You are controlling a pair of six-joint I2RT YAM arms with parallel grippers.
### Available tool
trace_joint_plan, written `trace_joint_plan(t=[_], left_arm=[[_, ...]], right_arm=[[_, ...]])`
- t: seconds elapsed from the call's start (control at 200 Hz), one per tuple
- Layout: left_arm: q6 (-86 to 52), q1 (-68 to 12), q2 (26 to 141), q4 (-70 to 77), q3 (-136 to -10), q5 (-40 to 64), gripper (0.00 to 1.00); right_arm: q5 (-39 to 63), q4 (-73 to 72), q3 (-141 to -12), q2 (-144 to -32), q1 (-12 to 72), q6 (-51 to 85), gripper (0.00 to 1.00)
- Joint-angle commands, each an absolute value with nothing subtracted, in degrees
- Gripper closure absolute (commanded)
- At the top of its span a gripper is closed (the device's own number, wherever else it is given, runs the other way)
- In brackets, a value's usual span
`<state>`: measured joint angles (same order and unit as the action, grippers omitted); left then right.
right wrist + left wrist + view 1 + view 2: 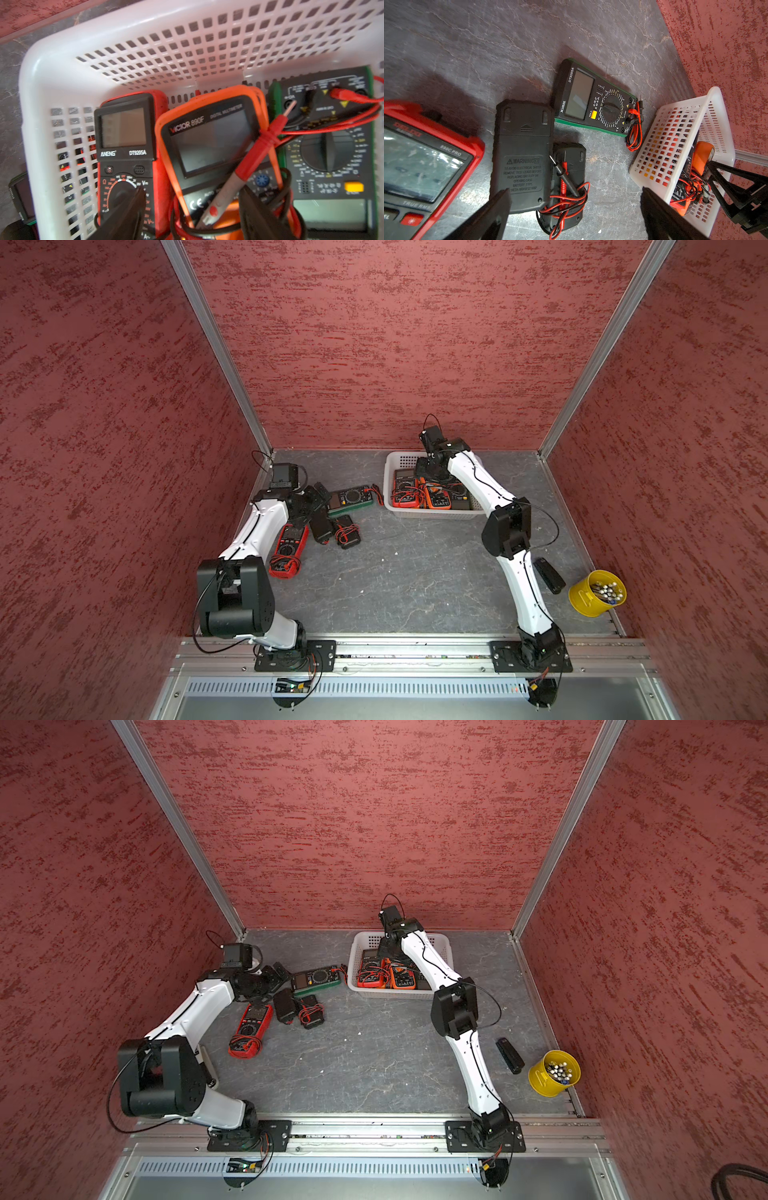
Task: Put the multimeter into the basket
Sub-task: Place the multimeter in the basket.
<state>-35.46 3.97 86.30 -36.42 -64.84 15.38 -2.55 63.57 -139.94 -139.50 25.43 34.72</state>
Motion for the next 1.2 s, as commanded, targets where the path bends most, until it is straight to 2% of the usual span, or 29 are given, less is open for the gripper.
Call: trace_joint_plan(t=[0.0, 0.331, 0.531, 0.897, 1.092, 1.197], left_arm=[[-34.24, 4.28, 86.03, -37.00, -66.28, 14.86, 0.00], [-33.39, 4.98, 86.70, -37.73, -66.58, 16.61, 0.00], [-34.48, 8.21, 89.41, -37.17, -66.32, 21.00, 0.00], [-32.31, 10.47, 93.06, -39.91, -67.38, 16.37, 0.00], [-31.58, 17.01, 90.85, -44.21, -67.50, 11.25, 0.00], [-33.07, 22.25, 88.90, -42.63, -64.94, 11.76, 0.00]], right_arm=[[0.19, 63.96, -138.63, -137.79, 26.98, 35.79, 0.25], [-3.56, 66.56, -142.44, -133.22, 26.99, 32.60, 0.07], [-2.14, 66.37, -142.75, -129.81, 27.07, 29.44, 0.05], [0.94, 61.62, -135.72, -122.43, 28.91, 26.98, 0.04], [-1.24, 60.68, -130.77, -118.02, 30.46, 26.72, 0.01], [-2.06, 58.91, -126.77, -115.24, 30.97, 26.76, 0.01]])
